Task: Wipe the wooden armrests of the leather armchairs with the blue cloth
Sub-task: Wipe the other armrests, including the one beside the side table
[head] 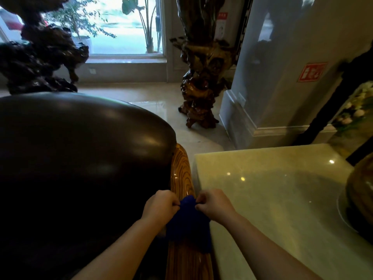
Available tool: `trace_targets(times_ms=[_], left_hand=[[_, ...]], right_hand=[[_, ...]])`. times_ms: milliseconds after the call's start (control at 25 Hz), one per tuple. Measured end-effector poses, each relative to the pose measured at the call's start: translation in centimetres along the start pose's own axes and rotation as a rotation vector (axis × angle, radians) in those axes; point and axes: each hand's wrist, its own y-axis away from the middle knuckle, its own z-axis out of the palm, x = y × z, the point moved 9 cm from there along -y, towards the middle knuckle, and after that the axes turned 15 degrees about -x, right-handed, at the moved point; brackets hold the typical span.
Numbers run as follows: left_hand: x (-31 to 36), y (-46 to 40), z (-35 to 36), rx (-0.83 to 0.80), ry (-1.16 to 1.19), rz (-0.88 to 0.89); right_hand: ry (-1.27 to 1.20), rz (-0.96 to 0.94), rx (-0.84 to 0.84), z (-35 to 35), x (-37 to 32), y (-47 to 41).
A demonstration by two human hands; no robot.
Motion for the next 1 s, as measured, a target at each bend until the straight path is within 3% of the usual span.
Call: trace_targets(times_ms=[160,600,800,1000], left_hand=[[3.6,4.0,-7.0,0.126,0.076,0.008],[13.7,20.9,-24.8,0.345,0.082,0.162],[13.7,30.2,-29.8,0.453,0.0,0.114],[10.0,39.1,-31.5,0.514,-0.033,0.053]], right_hand=[[0.035,-0.093,0.101,-6.3,-5.2,4.6],[0.216,-0.372,0.173,-20.0,-22.3,21.8],[0.278,-0.496,0.129,-21.0,-30.5,27.5],[0.344,-0.569,0.006,-16.7,-38.0,30.5]])
